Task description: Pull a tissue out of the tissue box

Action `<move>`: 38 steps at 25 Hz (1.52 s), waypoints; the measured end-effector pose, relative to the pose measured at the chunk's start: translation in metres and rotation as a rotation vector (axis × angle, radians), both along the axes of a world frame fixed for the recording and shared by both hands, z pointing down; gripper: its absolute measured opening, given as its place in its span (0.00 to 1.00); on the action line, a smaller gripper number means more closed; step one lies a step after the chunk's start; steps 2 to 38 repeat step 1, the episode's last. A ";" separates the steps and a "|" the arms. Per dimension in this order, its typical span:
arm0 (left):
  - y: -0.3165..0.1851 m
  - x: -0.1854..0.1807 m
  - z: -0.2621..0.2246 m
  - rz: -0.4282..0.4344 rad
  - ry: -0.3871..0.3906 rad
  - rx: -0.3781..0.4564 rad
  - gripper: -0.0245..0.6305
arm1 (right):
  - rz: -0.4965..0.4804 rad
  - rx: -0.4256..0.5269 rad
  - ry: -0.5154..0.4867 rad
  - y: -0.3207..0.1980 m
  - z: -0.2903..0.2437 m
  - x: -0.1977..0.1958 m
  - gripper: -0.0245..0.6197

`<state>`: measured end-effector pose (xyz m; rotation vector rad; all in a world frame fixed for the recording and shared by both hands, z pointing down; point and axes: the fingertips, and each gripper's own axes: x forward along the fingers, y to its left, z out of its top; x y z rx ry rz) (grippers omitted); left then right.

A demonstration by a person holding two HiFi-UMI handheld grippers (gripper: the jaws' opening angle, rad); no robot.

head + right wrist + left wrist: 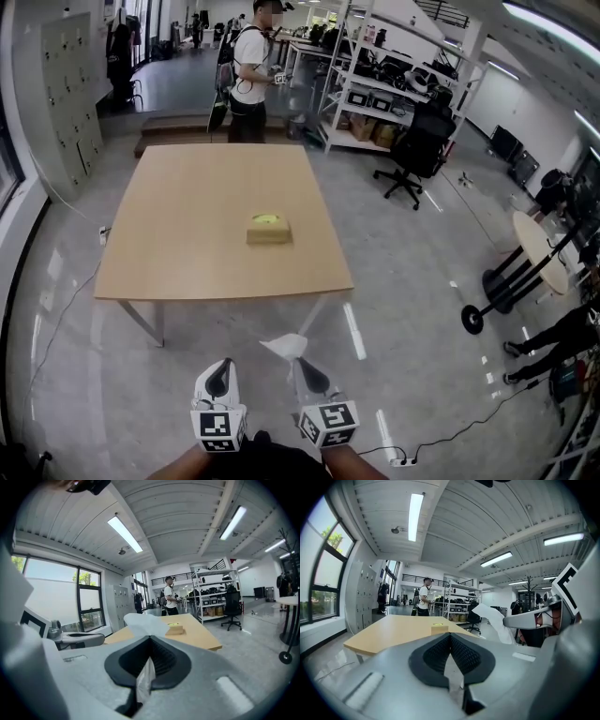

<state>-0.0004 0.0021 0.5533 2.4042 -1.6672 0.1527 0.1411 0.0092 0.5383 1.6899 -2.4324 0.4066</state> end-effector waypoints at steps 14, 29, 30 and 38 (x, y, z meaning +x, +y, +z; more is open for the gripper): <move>0.000 -0.002 0.002 0.001 0.002 -0.005 0.07 | 0.000 -0.006 -0.001 0.000 0.001 -0.002 0.03; 0.000 -0.002 0.002 0.001 0.002 -0.005 0.07 | 0.000 -0.006 -0.001 0.000 0.001 -0.002 0.03; 0.000 -0.002 0.002 0.001 0.002 -0.005 0.07 | 0.000 -0.006 -0.001 0.000 0.001 -0.002 0.03; 0.000 -0.002 0.002 0.001 0.002 -0.005 0.07 | 0.000 -0.006 -0.001 0.000 0.001 -0.002 0.03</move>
